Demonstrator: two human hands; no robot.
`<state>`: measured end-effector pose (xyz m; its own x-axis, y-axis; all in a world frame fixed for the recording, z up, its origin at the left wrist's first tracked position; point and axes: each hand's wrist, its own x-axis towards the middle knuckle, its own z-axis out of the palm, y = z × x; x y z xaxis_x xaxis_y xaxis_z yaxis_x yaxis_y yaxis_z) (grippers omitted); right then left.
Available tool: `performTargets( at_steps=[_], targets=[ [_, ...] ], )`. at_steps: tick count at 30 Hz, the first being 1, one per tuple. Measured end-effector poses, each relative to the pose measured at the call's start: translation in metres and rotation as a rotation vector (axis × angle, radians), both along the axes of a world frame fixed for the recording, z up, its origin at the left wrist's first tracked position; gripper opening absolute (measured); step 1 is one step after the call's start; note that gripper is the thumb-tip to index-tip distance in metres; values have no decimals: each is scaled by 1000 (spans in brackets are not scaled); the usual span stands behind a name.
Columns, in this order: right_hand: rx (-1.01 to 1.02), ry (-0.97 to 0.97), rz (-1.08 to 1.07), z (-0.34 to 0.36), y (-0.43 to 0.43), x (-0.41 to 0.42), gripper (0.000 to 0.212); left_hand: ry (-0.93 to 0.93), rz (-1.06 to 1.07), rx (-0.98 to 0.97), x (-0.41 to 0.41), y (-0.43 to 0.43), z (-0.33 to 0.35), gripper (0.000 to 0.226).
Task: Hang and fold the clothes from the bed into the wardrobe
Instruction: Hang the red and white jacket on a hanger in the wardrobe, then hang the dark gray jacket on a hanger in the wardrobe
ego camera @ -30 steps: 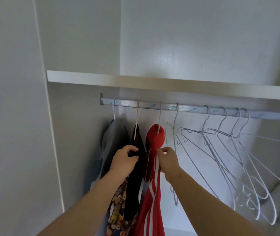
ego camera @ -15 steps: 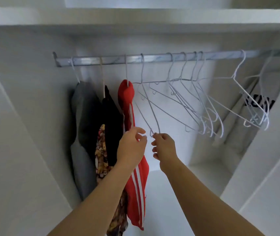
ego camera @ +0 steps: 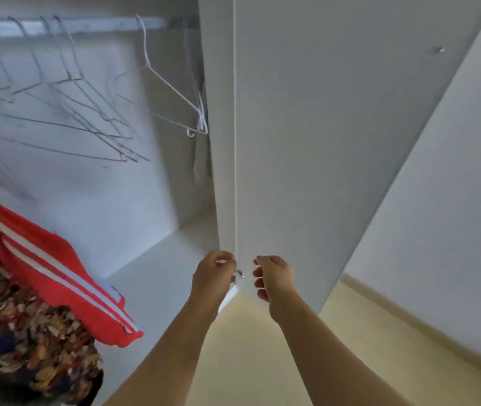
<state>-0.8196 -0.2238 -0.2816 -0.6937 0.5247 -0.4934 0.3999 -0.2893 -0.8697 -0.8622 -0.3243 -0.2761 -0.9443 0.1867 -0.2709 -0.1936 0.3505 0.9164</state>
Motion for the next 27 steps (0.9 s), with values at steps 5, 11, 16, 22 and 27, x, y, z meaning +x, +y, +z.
performTargets(
  at_steps=[5, 11, 16, 22, 27],
  targets=[
    [-22, -62, -223, -16, 111, 133, 12, -126, -280, 30, 97, 127, -10, 12],
    [17, -114, -554, -17, 210, 288, 13, -196, -626, 26, 223, 260, -6, 9],
    [13, -117, -871, -17, 256, 409, 12, -214, -913, -29, 328, 339, -1, 9],
    [1, -155, -1155, -23, 292, 519, 9, -230, -1226, -72, 437, 419, -4, 14],
    [-25, -208, -1308, -42, 339, 588, 12, -245, -1394, -124, 508, 488, -20, 15]
  ],
)
